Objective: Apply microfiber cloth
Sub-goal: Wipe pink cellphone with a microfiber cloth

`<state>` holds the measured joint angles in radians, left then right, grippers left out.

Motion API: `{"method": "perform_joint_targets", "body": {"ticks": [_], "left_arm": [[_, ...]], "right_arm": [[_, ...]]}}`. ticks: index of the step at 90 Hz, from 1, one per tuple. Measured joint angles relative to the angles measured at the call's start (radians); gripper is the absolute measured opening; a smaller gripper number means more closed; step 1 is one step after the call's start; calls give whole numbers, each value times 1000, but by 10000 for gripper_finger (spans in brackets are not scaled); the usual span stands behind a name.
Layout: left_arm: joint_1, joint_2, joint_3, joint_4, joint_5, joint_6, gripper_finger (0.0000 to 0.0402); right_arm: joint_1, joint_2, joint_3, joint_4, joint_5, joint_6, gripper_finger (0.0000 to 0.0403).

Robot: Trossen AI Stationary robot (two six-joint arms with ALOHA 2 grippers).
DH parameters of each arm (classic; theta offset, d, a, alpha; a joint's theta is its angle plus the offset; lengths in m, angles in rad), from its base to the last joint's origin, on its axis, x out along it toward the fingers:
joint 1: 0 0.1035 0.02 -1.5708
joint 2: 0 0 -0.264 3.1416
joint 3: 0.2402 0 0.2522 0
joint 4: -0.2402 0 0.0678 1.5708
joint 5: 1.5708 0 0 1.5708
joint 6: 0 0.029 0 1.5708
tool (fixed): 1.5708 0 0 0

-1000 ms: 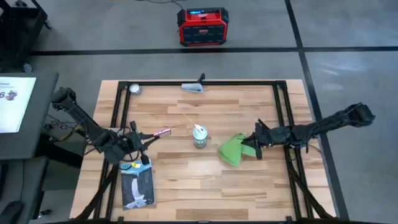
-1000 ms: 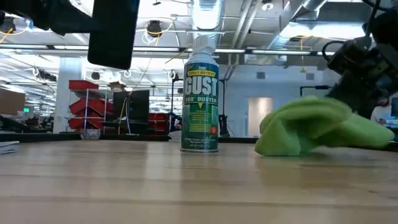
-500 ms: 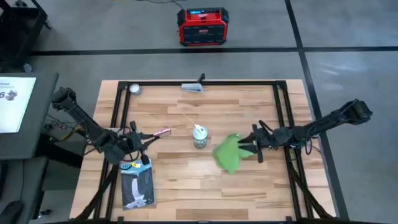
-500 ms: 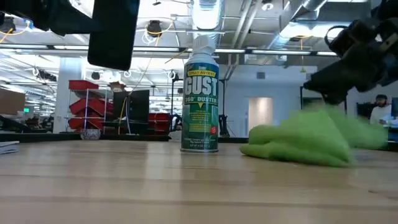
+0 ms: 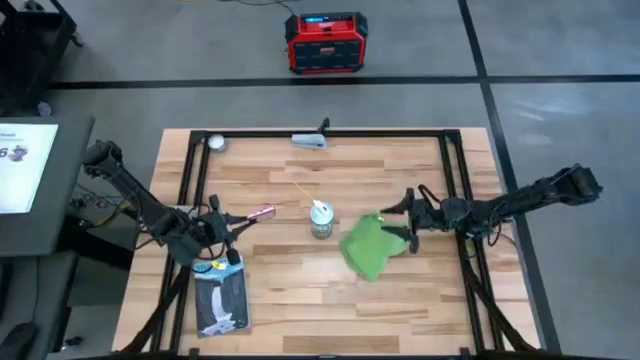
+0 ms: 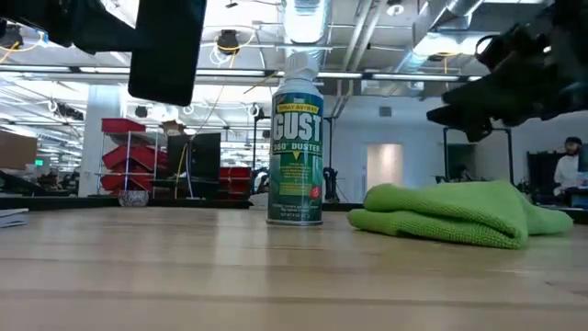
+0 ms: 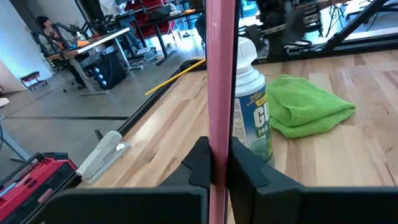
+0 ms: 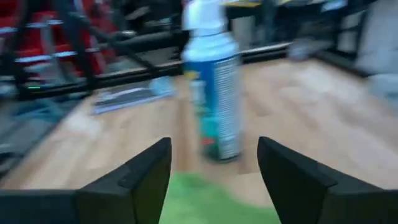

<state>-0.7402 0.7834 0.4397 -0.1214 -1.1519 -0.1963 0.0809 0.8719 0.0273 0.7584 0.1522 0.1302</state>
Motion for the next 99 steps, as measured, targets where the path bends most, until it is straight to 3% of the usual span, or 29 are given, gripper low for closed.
{"method": "perform_joint_targets", "body": {"ticks": [7, 19, 23, 44, 58, 99], "left_arm": [[0, 0, 0, 3, 0, 12, 2], [0, 0, 0, 3, 2, 16, 2], [0, 0, 0, 0, 4, 13, 2], [0, 0, 0, -4, 24, -2, 2], [1, 0, -57, 52, 35, -33, 2], [9, 4, -282, 377, 129, -119, 2]], "right_arm": [[-53, -2, 0, 55, -105, -26, 168], [-116, -26, 2, 108, -270, -89, 42], [-138, -46, 2, 88, -292, -104, 18], [-273, -194, 1, -132, -302, -112, 1], [-341, -265, -15, -181, -358, -98, 0], [-364, -298, -16, -223, -392, -78, 0]]}}
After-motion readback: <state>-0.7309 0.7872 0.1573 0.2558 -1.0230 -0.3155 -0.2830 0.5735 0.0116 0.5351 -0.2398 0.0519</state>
